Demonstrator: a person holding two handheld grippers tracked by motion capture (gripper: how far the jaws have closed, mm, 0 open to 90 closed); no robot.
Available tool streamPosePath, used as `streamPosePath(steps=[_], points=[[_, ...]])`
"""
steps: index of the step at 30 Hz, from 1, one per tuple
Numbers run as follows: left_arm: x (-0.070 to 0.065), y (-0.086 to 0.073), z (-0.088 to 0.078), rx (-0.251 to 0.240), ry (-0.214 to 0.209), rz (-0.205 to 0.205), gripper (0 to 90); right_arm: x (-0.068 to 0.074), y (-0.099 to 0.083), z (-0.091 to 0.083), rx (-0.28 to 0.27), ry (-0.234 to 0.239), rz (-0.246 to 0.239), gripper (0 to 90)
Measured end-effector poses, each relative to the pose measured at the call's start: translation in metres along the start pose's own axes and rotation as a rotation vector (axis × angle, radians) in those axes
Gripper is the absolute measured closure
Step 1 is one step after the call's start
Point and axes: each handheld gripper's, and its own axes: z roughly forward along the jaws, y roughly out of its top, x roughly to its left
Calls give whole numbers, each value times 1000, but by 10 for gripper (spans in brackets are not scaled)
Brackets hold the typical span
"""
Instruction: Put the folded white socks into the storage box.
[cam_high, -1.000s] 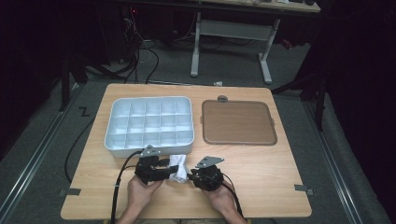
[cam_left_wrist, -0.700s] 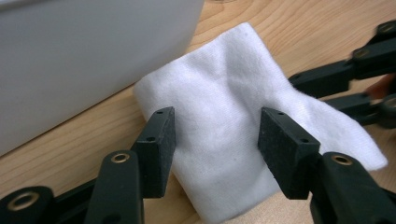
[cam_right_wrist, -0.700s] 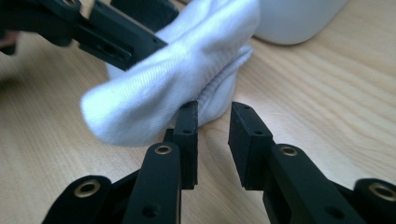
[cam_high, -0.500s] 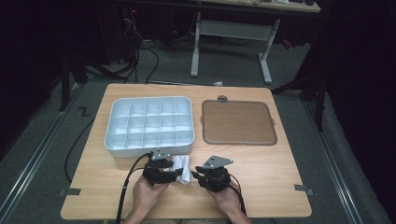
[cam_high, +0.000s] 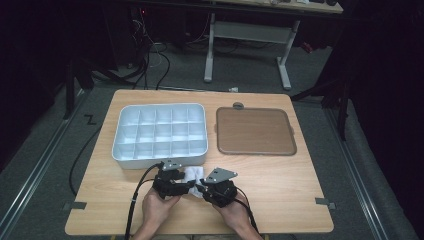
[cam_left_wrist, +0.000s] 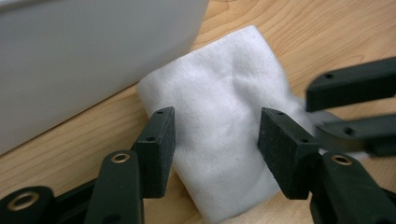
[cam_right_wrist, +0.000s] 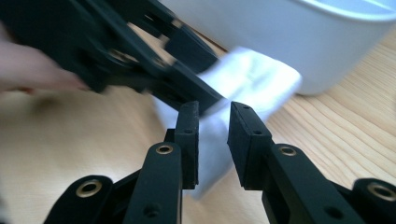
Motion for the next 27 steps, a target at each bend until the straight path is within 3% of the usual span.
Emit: streamPosePath(steps=[5, 13, 27], points=[[1, -1, 1, 5, 7, -5, 474, -12, -7, 10, 30, -27, 24, 743], [5, -2, 4, 16, 9, -15, 477, -21, -13, 21, 48, -27, 46, 756], [9, -3, 5, 49, 3, -33, 474, -26, -20, 26, 64, -9, 59, 767]])
